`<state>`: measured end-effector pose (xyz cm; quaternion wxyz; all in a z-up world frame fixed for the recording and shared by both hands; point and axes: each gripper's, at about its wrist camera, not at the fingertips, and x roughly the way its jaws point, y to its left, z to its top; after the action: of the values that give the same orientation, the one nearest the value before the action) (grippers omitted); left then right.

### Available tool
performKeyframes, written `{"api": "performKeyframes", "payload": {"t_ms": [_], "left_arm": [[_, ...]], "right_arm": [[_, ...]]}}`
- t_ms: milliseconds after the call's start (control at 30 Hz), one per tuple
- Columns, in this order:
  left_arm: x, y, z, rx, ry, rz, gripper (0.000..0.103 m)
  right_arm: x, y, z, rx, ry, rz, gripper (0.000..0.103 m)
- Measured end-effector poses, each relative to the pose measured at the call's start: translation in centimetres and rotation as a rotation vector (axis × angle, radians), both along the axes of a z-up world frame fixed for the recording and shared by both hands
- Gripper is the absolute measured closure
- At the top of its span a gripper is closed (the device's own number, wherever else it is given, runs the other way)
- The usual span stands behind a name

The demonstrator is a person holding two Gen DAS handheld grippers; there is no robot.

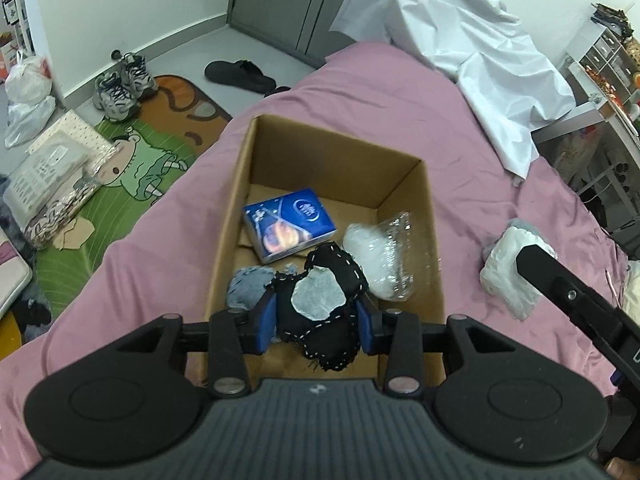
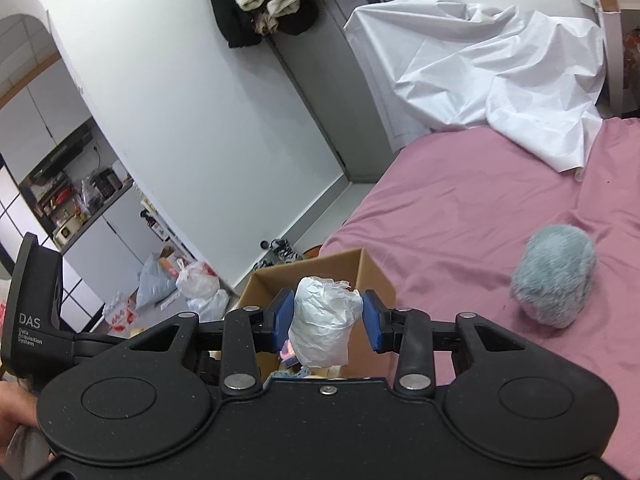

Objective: Organize soft objects
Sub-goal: 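Open the left gripper over the box while the right gripper releases the white tissue into it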

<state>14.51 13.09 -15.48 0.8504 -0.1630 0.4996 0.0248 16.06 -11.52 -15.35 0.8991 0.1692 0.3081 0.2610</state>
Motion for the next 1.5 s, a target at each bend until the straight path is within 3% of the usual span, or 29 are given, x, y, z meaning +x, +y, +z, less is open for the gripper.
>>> {"api": "performKeyframes", "payload": {"t_ms": [167, 300, 367, 567, 733, 1500], "left_arm": [[0.0, 0.6, 0.0, -0.019, 0.008, 0.003, 0.052], [-0.1, 0.5, 0.7, -0.009, -0.013, 0.011, 0.036], [-0.1, 0.4, 1.0, -0.01, -0.031, 0.009, 0.034], [0.1, 0.5, 1.1, 0.0, -0.039, 0.031, 0.033], [0.5, 0.7, 0.9, 0.022, -0.024, 0.062, 0.032], [2.7, -5.7, 1.7, 0.1, -0.023, -0.005, 0.03]], "right_arm": [[-0.3, 1.1, -0.2, -0.014, 0.007, 0.023, 0.065], [-0.5, 1.7, -0.4, -0.021, 0.017, 0.037, 0.065], [-0.5, 1.8, -0.5, -0.019, 0.026, 0.041, 0.065], [-0.9, 2.2, -0.6, 0.003, 0.034, 0.075, 0.064], [-1.1, 2.4, -1.0, 0.025, 0.045, 0.105, 0.05], [0.6, -4.7, -1.4, 0.057, 0.116, -0.069, 0.034]]}}
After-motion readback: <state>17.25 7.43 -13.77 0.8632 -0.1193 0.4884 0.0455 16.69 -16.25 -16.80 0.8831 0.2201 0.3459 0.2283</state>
